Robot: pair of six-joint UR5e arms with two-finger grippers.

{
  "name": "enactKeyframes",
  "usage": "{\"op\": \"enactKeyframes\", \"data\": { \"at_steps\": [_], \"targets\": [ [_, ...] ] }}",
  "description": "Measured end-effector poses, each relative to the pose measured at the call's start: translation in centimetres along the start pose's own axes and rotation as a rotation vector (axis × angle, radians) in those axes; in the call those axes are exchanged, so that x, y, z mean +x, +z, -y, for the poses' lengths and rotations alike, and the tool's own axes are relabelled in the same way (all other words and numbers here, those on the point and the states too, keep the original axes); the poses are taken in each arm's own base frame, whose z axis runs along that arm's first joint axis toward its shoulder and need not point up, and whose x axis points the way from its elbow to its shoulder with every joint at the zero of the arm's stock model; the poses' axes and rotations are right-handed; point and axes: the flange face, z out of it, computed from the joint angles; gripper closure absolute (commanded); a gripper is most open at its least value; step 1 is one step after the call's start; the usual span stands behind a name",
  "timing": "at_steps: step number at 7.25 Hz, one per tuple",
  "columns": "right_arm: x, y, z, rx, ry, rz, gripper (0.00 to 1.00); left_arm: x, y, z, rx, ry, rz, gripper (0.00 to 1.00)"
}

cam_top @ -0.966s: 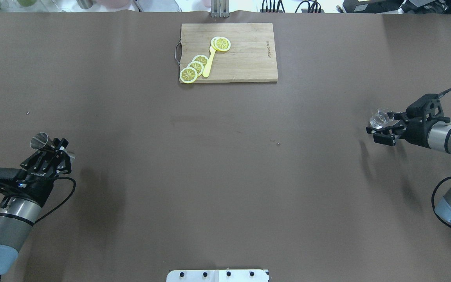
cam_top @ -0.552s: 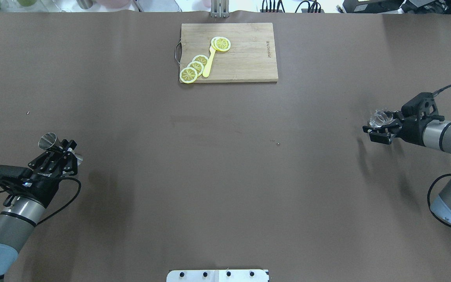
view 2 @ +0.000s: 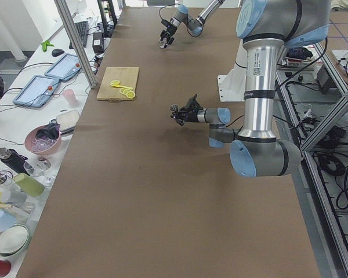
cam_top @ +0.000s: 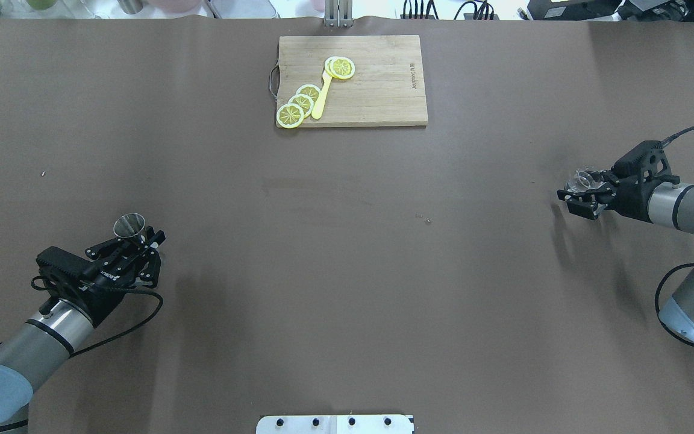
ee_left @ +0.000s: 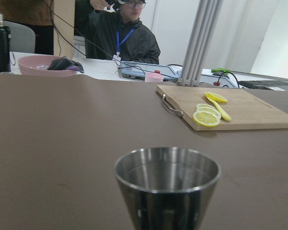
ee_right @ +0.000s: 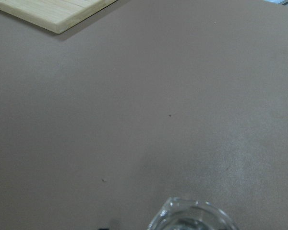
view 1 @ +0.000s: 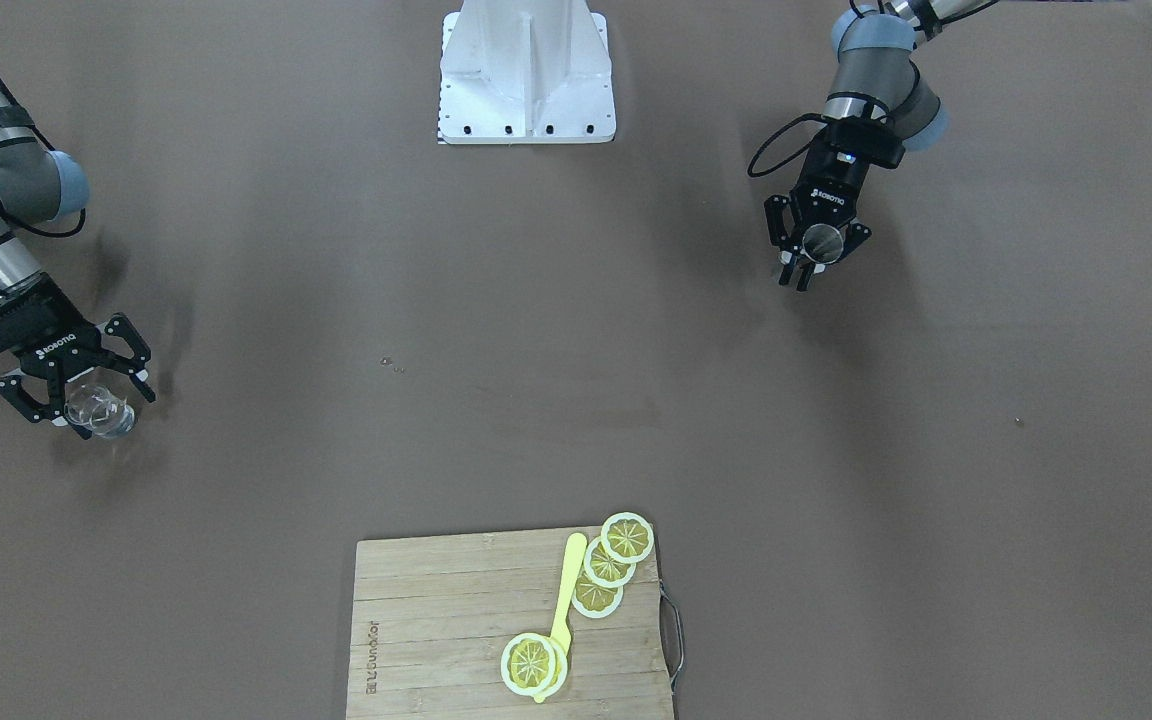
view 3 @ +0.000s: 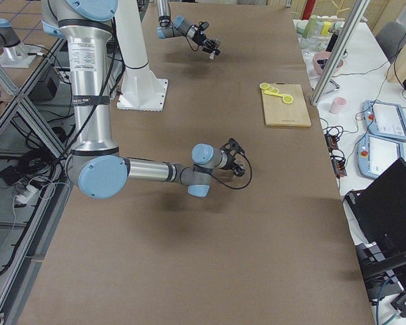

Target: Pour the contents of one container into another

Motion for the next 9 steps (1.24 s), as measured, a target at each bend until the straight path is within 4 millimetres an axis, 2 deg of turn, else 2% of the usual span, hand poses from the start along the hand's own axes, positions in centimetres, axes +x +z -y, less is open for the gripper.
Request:
{"op": "enactKeyframes", "data": {
  "at_steps": [1,2,3,7,9],
  "targets": [
    [0.1,-0.1,0.0,0.0,-0.001,0.002,0.41,0.8,0.0,1.1,0.004,0.079,-0.026,1.0],
    [0.2,-0.2,0.0,0.0,0.0,0.005,0.65,1.7,0.3,2.6,0.007,0.127,-0.071,1.0],
    [0.4,-0.4,0.1,0.001,0.0,0.007,0.99,2.7,1.0,4.4,0.01,0.157,-0.128,1.0],
    [0.5,-0.6,0.3,0.004,0.003,0.008,1.0,7.0,3.3,7.9,-0.021,0.208,-0.346,1.0],
    [0.9,-1.0,1.9,-0.01,0.018,0.023,1.0,9.5,5.0,9.5,-0.044,0.25,-0.416,1.0]
  ]
}}
